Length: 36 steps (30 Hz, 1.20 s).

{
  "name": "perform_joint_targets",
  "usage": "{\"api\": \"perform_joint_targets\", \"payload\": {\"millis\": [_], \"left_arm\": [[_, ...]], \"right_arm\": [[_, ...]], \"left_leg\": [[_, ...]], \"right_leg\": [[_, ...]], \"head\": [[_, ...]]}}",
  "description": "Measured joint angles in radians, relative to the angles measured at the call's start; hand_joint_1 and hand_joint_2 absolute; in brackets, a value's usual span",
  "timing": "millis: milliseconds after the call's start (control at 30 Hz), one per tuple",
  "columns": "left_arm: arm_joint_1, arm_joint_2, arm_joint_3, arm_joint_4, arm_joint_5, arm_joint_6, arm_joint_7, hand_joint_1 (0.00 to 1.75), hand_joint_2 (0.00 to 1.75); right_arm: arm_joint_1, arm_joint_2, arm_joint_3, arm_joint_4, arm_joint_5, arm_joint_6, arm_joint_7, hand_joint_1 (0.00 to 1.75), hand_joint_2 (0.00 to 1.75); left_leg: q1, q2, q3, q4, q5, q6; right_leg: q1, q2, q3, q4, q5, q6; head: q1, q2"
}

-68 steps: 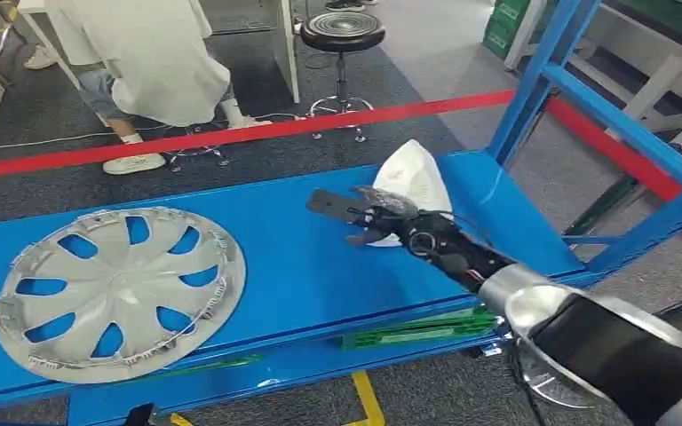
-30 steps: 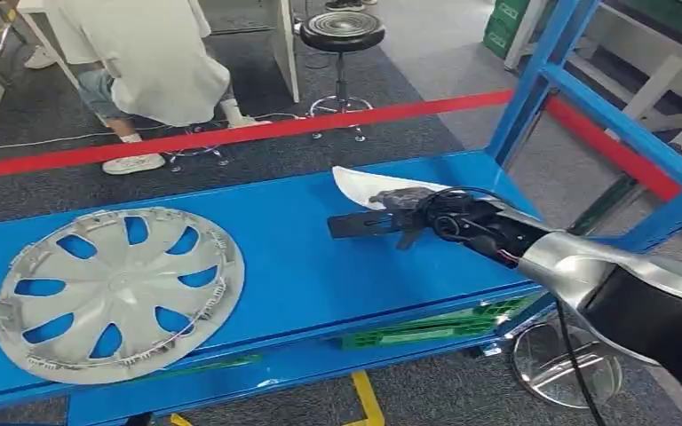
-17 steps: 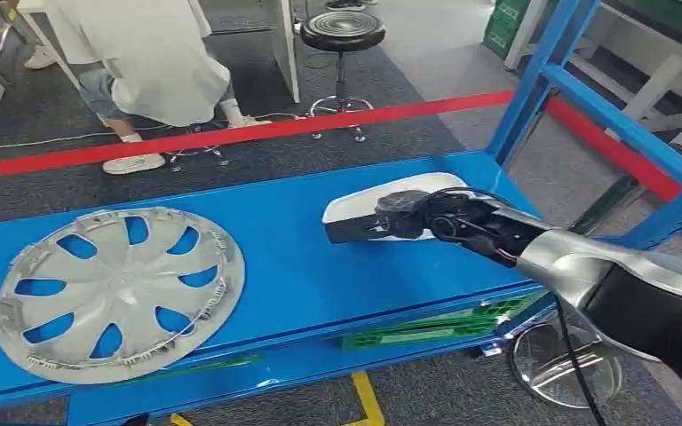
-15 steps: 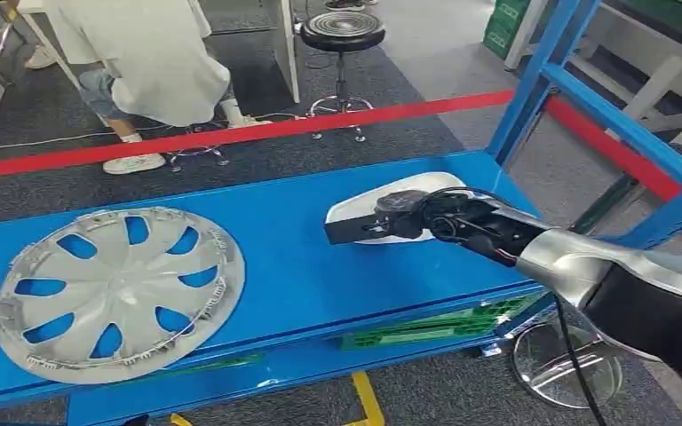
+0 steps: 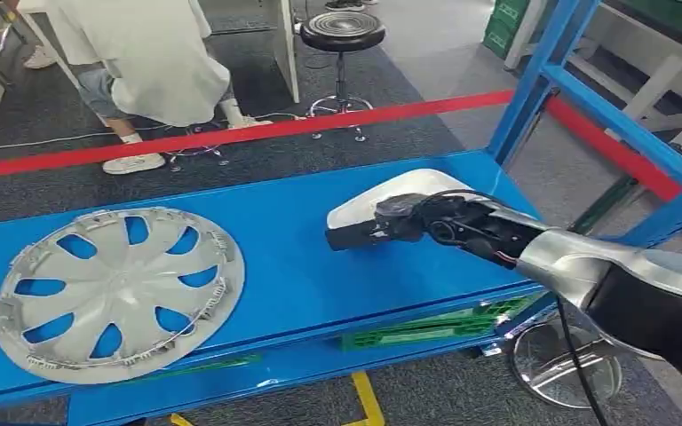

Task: Take the parts from the cabinet and place them on the table.

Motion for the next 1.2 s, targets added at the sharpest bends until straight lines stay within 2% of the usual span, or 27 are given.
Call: {"api": "perform_joint_targets", "payload": {"millis": [233,267,300,1200], "left_arm": [[0.001,0.000,0.008,0.000,0.005,0.000,-0.004,0.00,0.00],[0.001,0.000,0.008,0.000,0.005,0.000,-0.005,0.00,0.00],[0.001,0.000,0.008,0.000,0.005,0.000,-0.006,0.00,0.00],[0.007,0.000,0.012,0.000,0.011,-0.011,-0.014,0.00,0.00]], "right_arm": [[-0.004,-0.002,0.014,-0.002,-0.004,0.000,0.000,1.75,1.75],[-0.004,-0.003,0.016,-0.002,-0.004,0.000,0.000,1.05,1.75],[-0.004,-0.003,0.017,-0.002,-0.005,0.000,0.000,0.03,1.75],[-0.006,-0.018,0.051,-0.010,0.021,-0.033,-0.030,0.00,1.75]], "left_leg": [[0.000,0.000,0.000,0.000,0.000,0.000],[0.000,0.000,0.000,0.000,0.000,0.000],[0.000,0.000,0.000,0.000,0.000,0.000],[0.000,0.000,0.000,0.000,0.000,0.000]], "right_leg": [[0.000,0.000,0.000,0.000,0.000,0.000],[0.000,0.000,0.000,0.000,0.000,0.000],[0.000,0.000,0.000,0.000,0.000,0.000],[0.000,0.000,0.000,0.000,0.000,0.000]], "head": [[0.000,0.000],[0.000,0.000],[0.000,0.000],[0.000,0.000]]}}
